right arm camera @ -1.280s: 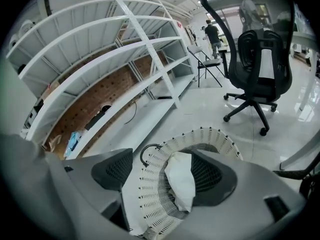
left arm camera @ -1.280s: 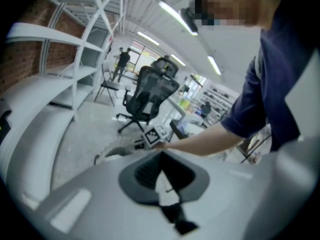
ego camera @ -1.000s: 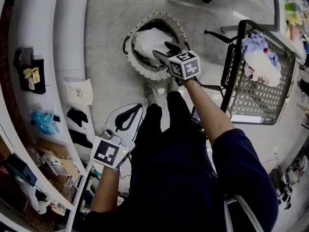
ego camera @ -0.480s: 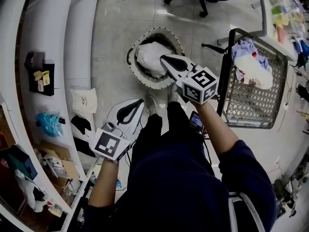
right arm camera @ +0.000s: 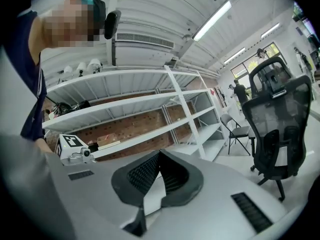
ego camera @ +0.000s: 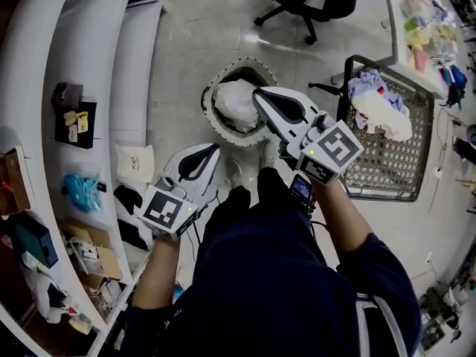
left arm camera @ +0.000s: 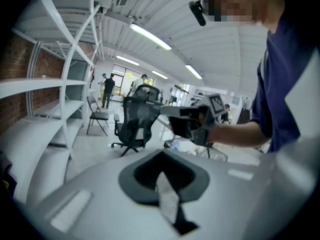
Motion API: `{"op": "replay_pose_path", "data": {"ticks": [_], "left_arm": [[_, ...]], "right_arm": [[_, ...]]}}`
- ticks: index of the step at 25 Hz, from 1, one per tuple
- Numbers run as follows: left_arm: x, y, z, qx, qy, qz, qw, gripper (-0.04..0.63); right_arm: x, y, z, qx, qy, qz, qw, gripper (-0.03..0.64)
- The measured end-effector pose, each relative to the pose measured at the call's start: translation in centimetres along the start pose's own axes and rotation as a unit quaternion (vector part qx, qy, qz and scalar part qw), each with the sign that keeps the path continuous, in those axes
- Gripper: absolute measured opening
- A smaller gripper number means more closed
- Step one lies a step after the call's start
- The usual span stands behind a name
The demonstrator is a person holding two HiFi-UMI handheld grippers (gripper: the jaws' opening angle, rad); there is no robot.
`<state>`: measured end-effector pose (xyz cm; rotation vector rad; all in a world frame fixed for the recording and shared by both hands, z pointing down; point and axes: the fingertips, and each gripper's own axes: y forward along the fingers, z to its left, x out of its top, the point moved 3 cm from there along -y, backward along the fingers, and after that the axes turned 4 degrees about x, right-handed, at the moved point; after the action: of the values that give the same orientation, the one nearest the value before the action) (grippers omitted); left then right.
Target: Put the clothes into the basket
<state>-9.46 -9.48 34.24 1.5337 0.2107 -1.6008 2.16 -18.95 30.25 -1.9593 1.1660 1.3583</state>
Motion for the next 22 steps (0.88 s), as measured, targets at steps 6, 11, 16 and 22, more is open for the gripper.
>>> {"op": "replay_pose_path", "data": {"ticks": [6, 11, 16, 22], "left_arm": [[1.7, -0.8, -0.1, 0.0, 0.015, -0.026, 0.9996, 0.005], [1.8, -1.9, 0.2, 0.006, 0.025, -0.02, 0.9995, 0.005], [2.3, -2.3, 0.1, 0.005, 0.026, -0.029, 0.9992, 0.005], [2.8, -2.6, -0.3, 0.002, 0.03, -0.04, 0.9988, 0.005]], "right_arm": [[0.7, -0.6, 2.4, 0.005, -0.021, 0.014, 1.0, 0.008], [1.1, -1.4, 4.4, 0.0, -0.03, 0.022, 0.999, 0.008], [1.4, -2.3, 5.0, -0.009, -0.041, 0.021, 0.999, 0.008], [1.1, -2.8, 5.5, -0.015, -0.038, 0.023, 0.999, 0.008]]}}
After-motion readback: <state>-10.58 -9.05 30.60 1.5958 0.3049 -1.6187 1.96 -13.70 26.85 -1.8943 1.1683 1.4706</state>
